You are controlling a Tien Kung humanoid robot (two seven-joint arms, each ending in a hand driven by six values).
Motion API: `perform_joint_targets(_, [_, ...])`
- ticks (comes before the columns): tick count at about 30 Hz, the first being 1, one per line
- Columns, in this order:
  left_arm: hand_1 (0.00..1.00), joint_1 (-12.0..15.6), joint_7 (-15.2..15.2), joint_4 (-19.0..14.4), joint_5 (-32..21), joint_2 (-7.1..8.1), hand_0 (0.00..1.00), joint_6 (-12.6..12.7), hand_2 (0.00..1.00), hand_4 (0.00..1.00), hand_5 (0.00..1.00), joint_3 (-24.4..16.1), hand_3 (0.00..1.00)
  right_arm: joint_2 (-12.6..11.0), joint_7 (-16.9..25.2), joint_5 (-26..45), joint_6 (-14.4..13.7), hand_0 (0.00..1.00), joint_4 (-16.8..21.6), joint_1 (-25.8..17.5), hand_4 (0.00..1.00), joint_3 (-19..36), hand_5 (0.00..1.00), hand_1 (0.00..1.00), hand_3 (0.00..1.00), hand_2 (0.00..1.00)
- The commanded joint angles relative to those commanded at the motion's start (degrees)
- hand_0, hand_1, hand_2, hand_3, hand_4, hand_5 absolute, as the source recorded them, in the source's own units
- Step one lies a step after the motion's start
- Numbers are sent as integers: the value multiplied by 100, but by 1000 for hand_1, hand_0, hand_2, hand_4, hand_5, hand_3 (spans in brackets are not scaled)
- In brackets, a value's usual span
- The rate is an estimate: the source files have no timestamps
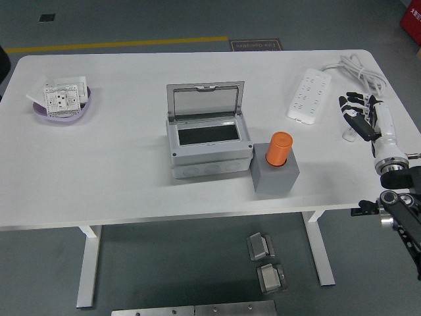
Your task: Pick up the cylinder from the cube,place it in the box,flap close box
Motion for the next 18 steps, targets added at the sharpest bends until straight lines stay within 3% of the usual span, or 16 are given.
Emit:
perform_joint_targets(2, [576,0,0,0,-1,-1,614,0,574,713,271,2,665,1,123,172,99,847,7,2,718,-20,512,794,706,799])
perform_joint_targets(3, [576,-1,1,0,0,-2,614,-1,575,713,270,2,666,11,301,413,271,852,-4,2,712,-42,481,784,824,797])
perform_joint_targets(8, [576,-1,-1,-1,9,-3,614,0,575,713,270,-7,666,109,1066,1501,1098,852,-87,-53,712,-68,481,784,824,797])
perform_joint_targets(9, [576,0,-1,0,7,-3,614,0,575,714,270,-4,666,121,1184,1694,1224,792,-89,-63,726,-70,482,749,836,774])
perform_joint_targets(11, [576,9,0,1,1,-2,614,0,575,714,270,2,666,146,1427,2141,1476,792,-42,-101,726,-95,482,749,836,774])
perform_joint_targets(14, [576,22,0,1,-2,-4,614,0,575,714,270,7,666,154,1510,2775,1467,792,126,-146,726,-158,482,749,836,774])
perform_joint_targets(15, [576,25,0,0,-1,-5,614,-1,575,714,271,6,666,154,1485,2938,1392,752,202,-158,734,-191,481,708,799,740])
perform_joint_targets(18, [576,30,0,1,-4,-7,614,-1,575,714,271,11,666,154,1344,2978,1106,752,412,-156,734,-389,481,708,799,740])
